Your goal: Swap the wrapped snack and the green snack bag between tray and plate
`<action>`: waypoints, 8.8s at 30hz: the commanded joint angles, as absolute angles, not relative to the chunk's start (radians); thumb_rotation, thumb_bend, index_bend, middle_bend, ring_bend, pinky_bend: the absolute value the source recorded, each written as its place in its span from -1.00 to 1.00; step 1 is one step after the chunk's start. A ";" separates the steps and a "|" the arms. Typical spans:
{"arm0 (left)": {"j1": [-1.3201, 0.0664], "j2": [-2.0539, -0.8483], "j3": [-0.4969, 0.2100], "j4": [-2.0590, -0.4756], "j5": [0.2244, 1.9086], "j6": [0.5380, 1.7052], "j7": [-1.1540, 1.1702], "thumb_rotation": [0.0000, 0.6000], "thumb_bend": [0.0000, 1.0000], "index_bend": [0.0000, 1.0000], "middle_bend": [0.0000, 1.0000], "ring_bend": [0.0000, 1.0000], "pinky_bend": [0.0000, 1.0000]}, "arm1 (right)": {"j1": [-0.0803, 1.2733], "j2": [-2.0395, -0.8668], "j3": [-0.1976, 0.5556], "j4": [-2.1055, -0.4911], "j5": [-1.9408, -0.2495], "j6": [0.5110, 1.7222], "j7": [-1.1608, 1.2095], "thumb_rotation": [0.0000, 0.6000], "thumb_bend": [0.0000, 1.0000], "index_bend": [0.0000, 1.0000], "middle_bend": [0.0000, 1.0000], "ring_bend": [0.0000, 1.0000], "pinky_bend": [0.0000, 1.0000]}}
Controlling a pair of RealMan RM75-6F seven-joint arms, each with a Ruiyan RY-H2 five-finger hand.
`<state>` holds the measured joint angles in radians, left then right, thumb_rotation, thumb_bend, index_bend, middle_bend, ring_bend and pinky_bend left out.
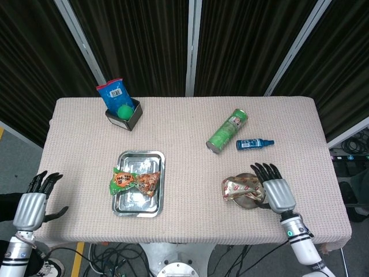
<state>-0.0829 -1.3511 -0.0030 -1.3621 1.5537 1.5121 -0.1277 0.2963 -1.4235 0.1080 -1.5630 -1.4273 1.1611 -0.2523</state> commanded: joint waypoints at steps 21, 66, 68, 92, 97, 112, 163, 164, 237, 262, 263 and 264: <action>-0.071 -1.360 0.004 -1.316 1.551 1.512 -0.176 1.00 -0.71 -0.68 -0.73 -1.00 -0.84 | 0.369 -1.591 0.131 -1.486 -1.311 1.165 -0.406 1.00 -0.53 0.15 0.02 -0.18 -0.52; -0.108 -1.357 0.020 -1.356 1.616 1.489 -0.152 1.00 -0.73 -0.68 -0.73 -1.00 -0.84 | 0.644 -1.544 0.338 -1.696 -1.202 1.123 -0.414 1.00 -1.00 -1.00 -1.00 -1.00 -1.00; -0.130 -1.361 0.021 -1.381 1.639 1.473 -0.129 1.00 -0.74 -0.68 -0.73 -1.00 -0.84 | 0.590 -1.464 0.338 -1.741 -1.244 1.183 -0.349 1.00 -1.00 -1.00 -1.00 -1.00 -1.00; -0.453 -1.548 -0.082 -1.434 1.582 1.091 0.055 1.00 -0.75 -0.69 -0.75 -1.00 -0.84 | 0.190 -1.104 0.243 -1.645 -1.434 1.566 0.136 1.00 -1.00 -1.00 -1.00 -1.00 -1.00; -0.483 -1.590 -0.103 -1.369 1.537 1.066 0.091 1.00 -0.72 -0.65 -0.73 -0.94 -0.78 | 0.172 -1.102 0.232 -1.629 -1.453 1.586 0.176 1.00 -1.00 -1.00 -1.00 -1.00 -1.00; -0.496 -1.666 -0.098 -1.263 1.518 1.134 0.132 1.00 -0.28 0.13 0.02 -0.16 -0.07 | 0.144 -1.118 0.210 -1.612 -1.489 1.623 0.215 1.00 -1.00 -1.00 -1.00 -1.00 -1.00; -0.650 -1.783 -0.137 -1.637 1.400 1.061 0.369 1.00 -0.71 -0.75 -0.70 -0.84 -0.62 | 0.136 -1.130 0.261 -1.487 -1.386 1.563 0.360 1.00 -1.00 -1.00 -1.00 -1.00 -1.00; -0.647 -1.763 -0.149 -1.655 1.394 1.070 0.375 1.00 -0.71 -0.75 -0.70 -0.84 -0.62 | 0.136 -1.130 0.262 -1.489 -1.385 1.563 0.358 1.00 -1.00 -1.00 -1.00 -1.00 -1.00; -0.630 -1.725 -0.170 -1.427 1.199 1.198 0.380 1.00 -0.41 -0.38 -0.45 -0.54 -0.31 | 0.154 -1.126 0.246 -1.577 -1.417 1.530 0.255 1.00 -1.00 -1.00 -1.00 -1.00 -1.00; -0.264 -1.357 0.018 -1.527 1.305 1.439 0.091 1.00 -0.75 -0.74 -0.87 -1.00 -0.86 | 0.317 -1.146 0.092 -1.824 -1.596 1.215 0.095 1.00 -1.00 -1.00 -0.99 -1.00 -1.00; -0.251 -1.359 0.025 -1.513 1.317 1.449 0.068 1.00 -0.76 -0.74 -0.87 -1.00 -0.87 | 0.333 -1.162 0.091 -1.838 -1.589 1.188 0.068 1.00 -1.00 -1.00 -0.99 -1.00 -1.00; -0.235 -1.359 0.033 -1.495 1.329 1.458 0.039 1.00 -0.76 -0.74 -0.87 -1.00 -0.87 | 0.353 -1.184 0.091 -1.857 -1.574 1.154 0.031 1.00 -1.00 -1.00 -0.98 -1.00 -1.00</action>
<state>-0.2763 -1.3706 0.0058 -1.5351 1.2958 1.4271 0.0914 0.2986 -1.1408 0.1051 -1.8035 -1.5868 1.2322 0.1070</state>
